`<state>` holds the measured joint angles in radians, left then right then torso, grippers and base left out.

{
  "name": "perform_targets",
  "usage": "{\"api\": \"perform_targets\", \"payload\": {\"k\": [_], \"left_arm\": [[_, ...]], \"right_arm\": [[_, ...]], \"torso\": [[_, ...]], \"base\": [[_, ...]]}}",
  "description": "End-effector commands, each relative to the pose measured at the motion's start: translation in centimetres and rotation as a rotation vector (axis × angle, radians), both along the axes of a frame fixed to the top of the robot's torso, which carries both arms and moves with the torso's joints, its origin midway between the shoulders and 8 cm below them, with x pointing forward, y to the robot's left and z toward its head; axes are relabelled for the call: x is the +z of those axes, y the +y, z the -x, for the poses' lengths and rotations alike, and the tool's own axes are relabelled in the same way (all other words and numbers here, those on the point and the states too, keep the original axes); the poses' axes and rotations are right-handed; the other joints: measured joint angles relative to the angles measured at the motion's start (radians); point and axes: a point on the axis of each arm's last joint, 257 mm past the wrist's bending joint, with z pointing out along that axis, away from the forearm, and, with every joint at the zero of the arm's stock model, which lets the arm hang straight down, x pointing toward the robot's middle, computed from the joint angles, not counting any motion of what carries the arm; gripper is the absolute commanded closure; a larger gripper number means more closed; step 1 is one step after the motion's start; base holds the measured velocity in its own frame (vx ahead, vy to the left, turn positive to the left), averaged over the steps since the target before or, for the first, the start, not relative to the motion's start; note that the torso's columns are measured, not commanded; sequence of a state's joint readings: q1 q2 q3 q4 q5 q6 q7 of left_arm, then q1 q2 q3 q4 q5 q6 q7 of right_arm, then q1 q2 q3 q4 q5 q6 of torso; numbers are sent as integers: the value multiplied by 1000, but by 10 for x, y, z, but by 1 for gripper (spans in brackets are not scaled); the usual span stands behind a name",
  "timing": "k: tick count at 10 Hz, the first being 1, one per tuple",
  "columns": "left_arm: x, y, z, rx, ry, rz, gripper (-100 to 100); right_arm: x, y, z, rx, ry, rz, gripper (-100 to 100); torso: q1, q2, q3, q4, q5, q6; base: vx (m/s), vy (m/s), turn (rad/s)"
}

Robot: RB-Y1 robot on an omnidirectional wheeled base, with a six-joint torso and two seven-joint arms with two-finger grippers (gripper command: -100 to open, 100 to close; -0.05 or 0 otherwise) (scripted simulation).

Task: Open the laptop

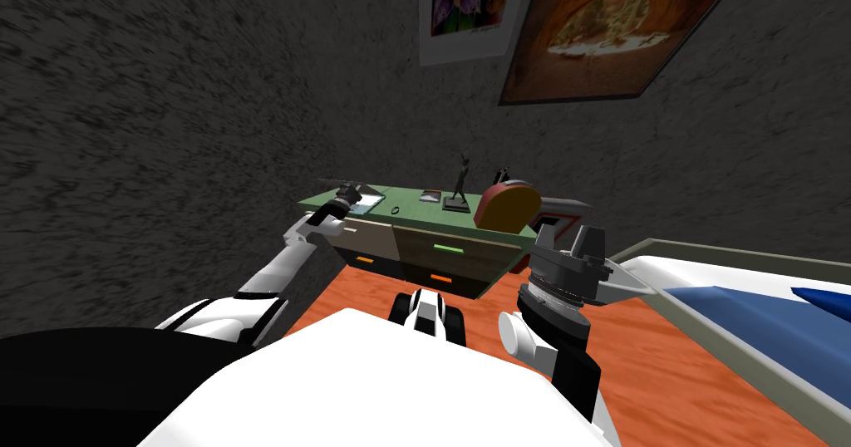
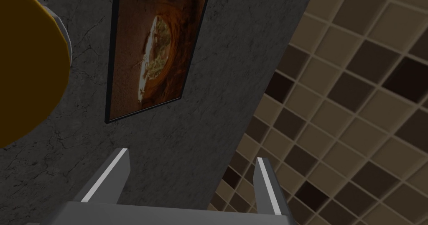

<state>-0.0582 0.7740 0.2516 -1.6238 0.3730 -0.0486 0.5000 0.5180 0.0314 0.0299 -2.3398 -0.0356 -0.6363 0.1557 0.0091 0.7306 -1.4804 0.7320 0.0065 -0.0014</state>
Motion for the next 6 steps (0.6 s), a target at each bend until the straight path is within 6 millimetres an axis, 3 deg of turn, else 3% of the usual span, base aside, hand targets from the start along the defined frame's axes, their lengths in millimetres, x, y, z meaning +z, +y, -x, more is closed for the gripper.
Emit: {"api": "perform_targets", "payload": {"k": [1, 5, 6], "left_arm": [[-19, -2, 0, 1, -27, 54, 100], [-29, -6, 1, 0, -61, 99, 100], [-29, 1, -2, 11, -34, 106, -100]], "right_arm": [[0, 0, 0, 0, 0, 0, 0], [0, 0, 0, 0, 0, 0, 0], [0, 0, 0, 0, 0, 0, 0]], "torso": [[-2, 1, 0, 1, -1, 1], [-10, 9, 5, 6, -7, 1], [-11, 8, 5, 6, -7, 1]], "base": [[-33, 46, 11], [-18, 42, 0], [-1, 2, -48]]}}
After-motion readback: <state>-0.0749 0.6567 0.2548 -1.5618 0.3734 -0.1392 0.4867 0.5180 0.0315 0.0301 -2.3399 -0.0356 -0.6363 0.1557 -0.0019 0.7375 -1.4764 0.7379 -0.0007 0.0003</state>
